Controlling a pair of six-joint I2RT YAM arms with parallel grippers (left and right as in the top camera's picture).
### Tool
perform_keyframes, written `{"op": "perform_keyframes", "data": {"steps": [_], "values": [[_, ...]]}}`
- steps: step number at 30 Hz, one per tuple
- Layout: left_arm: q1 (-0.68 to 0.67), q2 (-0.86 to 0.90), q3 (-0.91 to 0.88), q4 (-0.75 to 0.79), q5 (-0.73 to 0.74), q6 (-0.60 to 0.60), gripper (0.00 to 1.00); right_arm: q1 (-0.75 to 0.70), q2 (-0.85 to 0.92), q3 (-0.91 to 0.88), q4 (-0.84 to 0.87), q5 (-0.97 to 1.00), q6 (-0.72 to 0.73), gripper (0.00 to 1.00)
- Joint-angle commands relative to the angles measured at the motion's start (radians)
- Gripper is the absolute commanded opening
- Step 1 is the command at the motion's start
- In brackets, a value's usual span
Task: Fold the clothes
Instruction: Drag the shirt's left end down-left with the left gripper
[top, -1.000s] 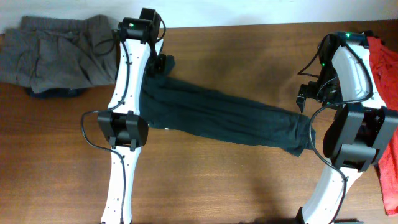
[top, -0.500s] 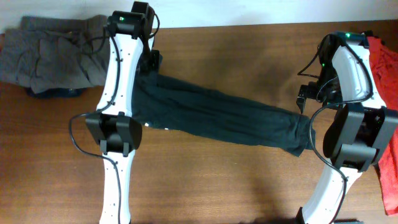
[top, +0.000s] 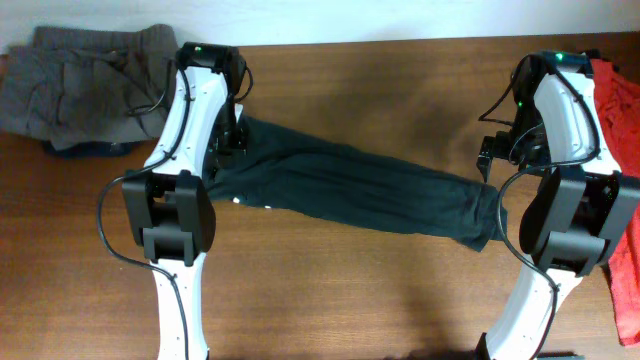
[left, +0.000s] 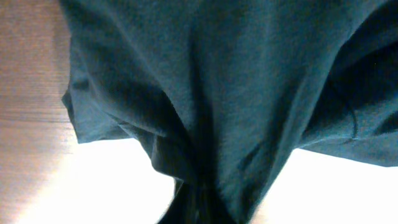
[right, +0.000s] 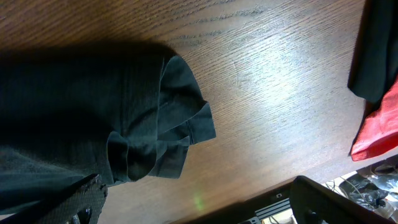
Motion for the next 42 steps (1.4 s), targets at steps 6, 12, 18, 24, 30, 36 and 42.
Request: {"op": "perform_keyframes", "data": {"steps": [6,12,18,24,30,36,42], "values": [[0.011,-0.027,-0.001,-0.002,-0.045,0.016,0.65,0.003,-0.039,0.008,-0.003,0.016,0.004,0.99],[0.011,-0.08,0.019,0.058,-0.035,0.017,0.65,0.003,-0.039,0.008,0.004,0.009,0.008,0.99],[0.012,-0.054,-0.002,0.14,0.201,0.167,0.37,0.003,-0.039,0.008,0.008,-0.022,0.008,0.99],[0.021,-0.028,-0.107,0.21,0.2,0.167,0.01,0.003,-0.039,0.008,0.008,-0.022,0.007,0.99],[0.097,-0.028,-0.321,0.33,0.2,0.179,0.01,0.003,-0.039,0.008,0.021,-0.022,0.007,0.99],[0.223,-0.032,-0.394,0.354,0.174,0.182,0.0,0.003,-0.039,0.008,0.024,-0.022,0.008,0.99],[0.247,-0.095,-0.238,0.252,0.175,0.182,0.01,0.004,-0.039,0.008,0.03,-0.066,0.008,0.99]]}}
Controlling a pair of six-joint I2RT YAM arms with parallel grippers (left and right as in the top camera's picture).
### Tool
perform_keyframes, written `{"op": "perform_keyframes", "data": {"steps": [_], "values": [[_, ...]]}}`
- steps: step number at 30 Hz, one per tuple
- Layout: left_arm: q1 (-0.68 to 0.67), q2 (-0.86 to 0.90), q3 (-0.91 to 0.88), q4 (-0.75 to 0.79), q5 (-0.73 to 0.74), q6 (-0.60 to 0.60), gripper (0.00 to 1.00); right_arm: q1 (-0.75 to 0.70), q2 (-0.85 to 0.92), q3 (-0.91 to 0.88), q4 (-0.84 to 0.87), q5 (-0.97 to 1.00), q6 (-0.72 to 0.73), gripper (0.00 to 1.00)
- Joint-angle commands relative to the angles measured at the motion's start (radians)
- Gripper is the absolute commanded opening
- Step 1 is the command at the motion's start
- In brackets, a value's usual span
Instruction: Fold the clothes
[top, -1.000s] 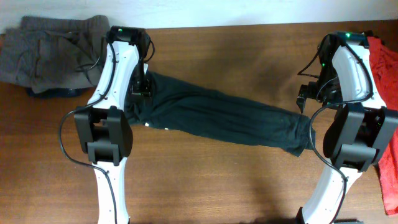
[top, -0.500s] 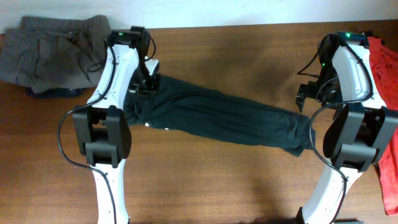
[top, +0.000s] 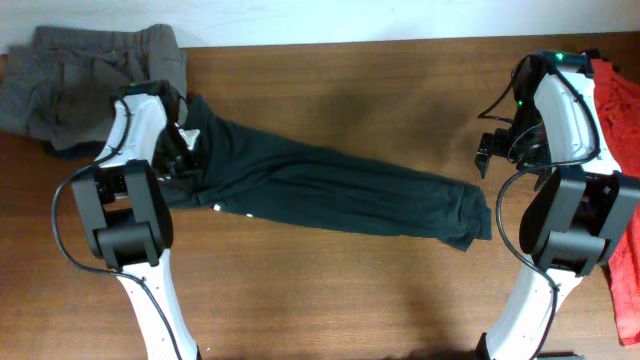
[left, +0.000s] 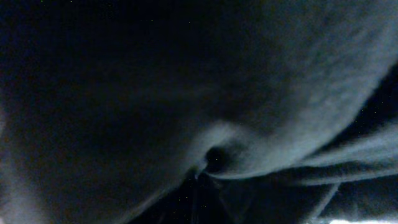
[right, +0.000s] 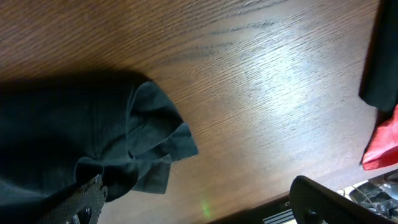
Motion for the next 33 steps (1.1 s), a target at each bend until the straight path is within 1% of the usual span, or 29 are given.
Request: {"op": "perform_keyframes", "data": {"steps": [1,2,3,4,5,6,8,9,10,16,20,23,26,27,28,30,33], "values": [[-0.025,-0.083,0.116,-0.038,-0.005,0.018,0.03,0.004,-0.039,0.008,-0.003,-0.054,0.008,0.98],[-0.031,-0.095,0.128,-0.04,-0.003,0.017,0.07,0.004,-0.039,0.008,-0.005,-0.067,0.007,0.99],[-0.043,-0.113,0.141,-0.042,-0.003,0.017,0.22,0.004,-0.039,0.008,-0.011,-0.098,-0.003,0.99],[-0.051,-0.122,0.145,-0.041,-0.003,0.017,0.34,0.005,-0.039,0.008,-0.013,-0.11,-0.019,0.99],[-0.068,-0.136,0.145,-0.041,-0.003,0.017,0.63,0.005,-0.039,0.008,-0.025,-0.111,-0.057,0.99],[-0.079,-0.137,0.146,-0.042,-0.003,0.017,0.77,0.003,-0.039,0.008,-0.036,-0.11,-0.068,0.99],[-0.088,-0.137,0.145,-0.041,-0.003,0.017,0.85,-0.003,-0.039,0.008,-0.054,-0.111,-0.067,0.99],[-0.091,-0.137,0.145,-0.037,-0.002,0.017,0.87,-0.01,-0.039,0.008,-0.07,-0.111,-0.064,0.99],[-0.092,-0.137,0.145,-0.034,-0.002,0.017,0.92,-0.013,-0.04,0.008,-0.083,-0.111,-0.053,0.99],[-0.092,-0.137,0.145,-0.005,0.031,0.017,0.95,0.005,-0.095,0.008,-0.1,-0.126,-0.035,1.0],[-0.092,-0.137,0.145,0.013,0.031,0.017,0.95,0.087,-0.224,-0.013,-0.1,-0.134,-0.037,0.99],[-0.092,-0.137,0.145,0.027,0.031,0.017,0.96,0.153,-0.31,-0.101,-0.1,-0.133,-0.026,0.99],[-0.092,-0.137,0.145,0.04,0.031,0.017,0.96,0.182,-0.366,-0.222,-0.075,-0.102,0.061,0.99],[-0.092,-0.137,0.145,0.042,0.031,0.017,0.96,0.182,-0.384,-0.272,-0.047,-0.091,0.084,0.99],[-0.092,-0.137,0.145,0.047,0.031,0.017,0.97,0.168,-0.413,-0.365,0.029,-0.098,0.095,0.99],[-0.092,-0.137,0.145,0.05,0.031,0.017,0.99,0.129,-0.43,-0.463,0.125,-0.127,0.095,0.99],[-0.092,-0.137,0.145,0.05,0.031,0.018,0.99,0.055,-0.431,-0.575,0.259,-0.187,0.052,0.99]]}}
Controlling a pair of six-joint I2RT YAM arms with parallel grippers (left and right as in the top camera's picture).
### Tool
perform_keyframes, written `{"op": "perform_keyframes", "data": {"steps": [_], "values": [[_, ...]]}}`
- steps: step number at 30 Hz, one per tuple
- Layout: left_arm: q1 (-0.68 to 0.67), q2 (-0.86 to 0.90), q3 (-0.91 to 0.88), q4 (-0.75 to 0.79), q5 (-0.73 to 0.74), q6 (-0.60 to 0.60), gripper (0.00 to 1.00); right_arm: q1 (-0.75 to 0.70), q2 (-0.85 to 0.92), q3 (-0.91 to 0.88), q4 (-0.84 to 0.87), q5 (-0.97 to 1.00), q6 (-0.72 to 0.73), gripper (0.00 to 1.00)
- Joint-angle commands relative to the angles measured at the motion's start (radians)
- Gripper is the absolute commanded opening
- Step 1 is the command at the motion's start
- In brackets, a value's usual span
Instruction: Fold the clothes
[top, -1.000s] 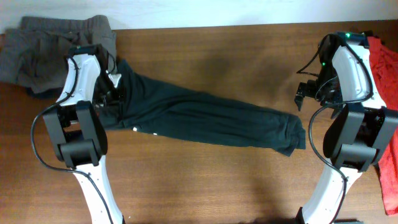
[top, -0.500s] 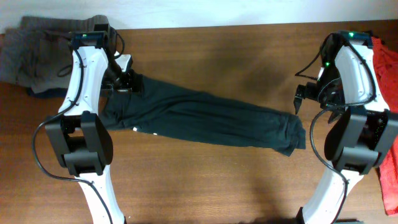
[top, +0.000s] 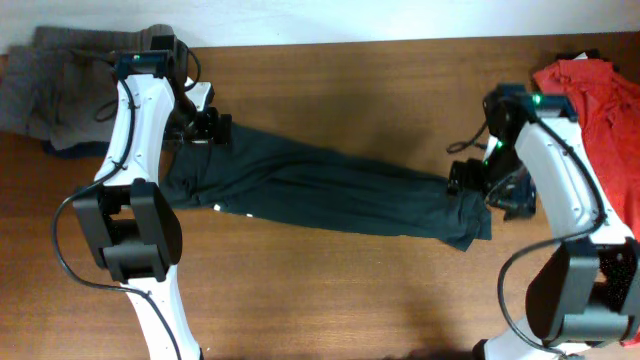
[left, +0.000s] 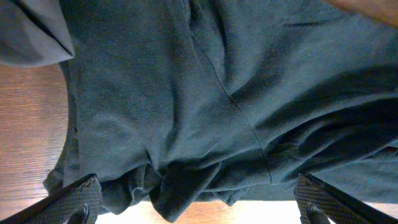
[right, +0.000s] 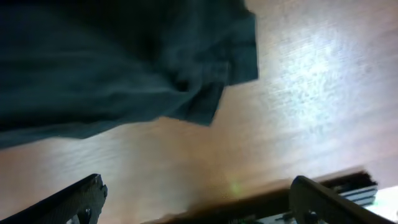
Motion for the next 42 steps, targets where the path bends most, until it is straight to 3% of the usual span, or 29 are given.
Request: {"op": "perform_keyframes", "data": {"steps": [1,6,10,17,32,42], "values": [[0.005,-0.011,0.014,0.003,0.011,0.009,0.99,-0.087,-0.018,-0.105,0.121,-0.097,-0.053,0.99],[0.006,-0.011,0.014,0.002,0.011,0.009,0.99,-0.225,-0.018,-0.202,0.241,-0.231,-0.135,0.99],[0.005,-0.011,0.014,0.01,0.011,0.008,0.99,-0.322,-0.018,-0.291,0.335,-0.479,-0.319,0.98],[0.005,-0.011,0.014,0.012,0.011,0.009,0.99,-0.364,-0.017,-0.43,0.517,-0.606,-0.381,0.99],[0.005,-0.011,0.014,0.013,0.011,0.008,0.99,-0.373,-0.015,-0.547,0.673,-0.602,-0.399,0.99],[0.005,-0.011,0.014,0.011,0.011,0.008,0.99,-0.516,-0.058,-0.472,0.583,-0.6,-0.415,0.99]]}}
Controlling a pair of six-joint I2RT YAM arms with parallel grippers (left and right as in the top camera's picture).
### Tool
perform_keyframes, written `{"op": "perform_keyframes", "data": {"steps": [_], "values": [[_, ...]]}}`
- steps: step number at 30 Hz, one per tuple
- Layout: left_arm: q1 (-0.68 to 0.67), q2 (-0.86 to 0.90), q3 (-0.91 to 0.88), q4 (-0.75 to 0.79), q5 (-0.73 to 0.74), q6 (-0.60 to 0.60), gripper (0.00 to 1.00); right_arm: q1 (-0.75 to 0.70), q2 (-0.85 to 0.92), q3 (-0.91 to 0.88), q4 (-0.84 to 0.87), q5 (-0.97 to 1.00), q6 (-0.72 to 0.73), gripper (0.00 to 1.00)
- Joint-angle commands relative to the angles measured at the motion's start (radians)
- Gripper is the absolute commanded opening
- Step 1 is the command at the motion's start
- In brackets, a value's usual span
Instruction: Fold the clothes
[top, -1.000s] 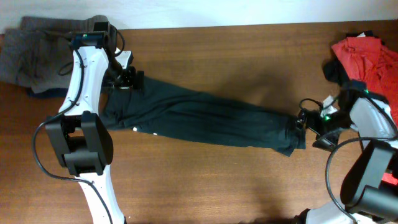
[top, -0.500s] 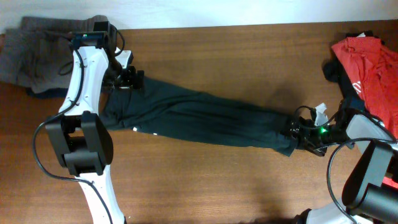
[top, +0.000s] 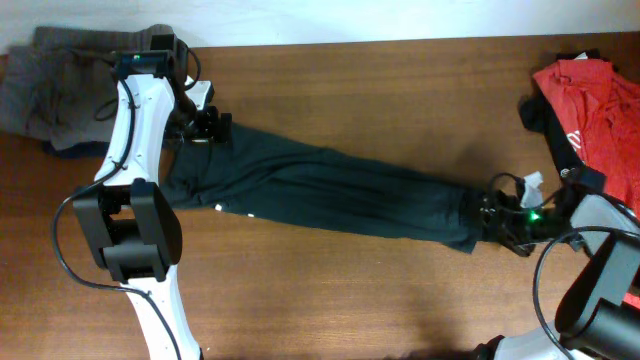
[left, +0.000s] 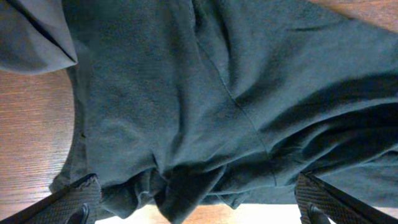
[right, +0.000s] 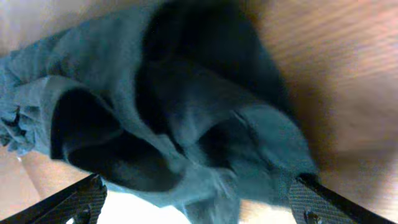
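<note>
Dark green trousers (top: 330, 190) lie stretched in a diagonal across the table, waist at the upper left, leg ends at the right. My left gripper (top: 205, 127) hovers open over the waist, and the left wrist view shows the waist cloth (left: 186, 112) spread below the left gripper (left: 199, 205), its edge bunched between the fingers. My right gripper (top: 492, 218) sits low at the leg ends, open. In the right wrist view the crumpled hems (right: 186, 118) fill the space ahead of the right gripper (right: 199, 202).
A pile of grey clothes (top: 70, 75) lies at the table's back left corner. A red garment (top: 600, 90) with a black piece (top: 545, 110) beside it lies at the right edge. Bare wooden table (top: 350, 90) shows behind and in front of the trousers.
My right arm has moved from over the leg ends to lower right, with its open gripper now close against the hems. The left gripper and the trousers have barely changed.
First my left gripper was shut on the waist, held off the table, while the right stood open by the leg ends. Then the waist was further left. Later the left gripper stood open above the laid waist, and the right has come down to the hems.
</note>
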Motion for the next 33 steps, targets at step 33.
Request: {"op": "perform_keyframes", "data": {"steps": [33], "values": [[0.005,-0.011,0.014,0.0,0.03,0.008,0.99,-0.046,0.009,0.011,0.047,0.0,-0.173,0.98]]}}
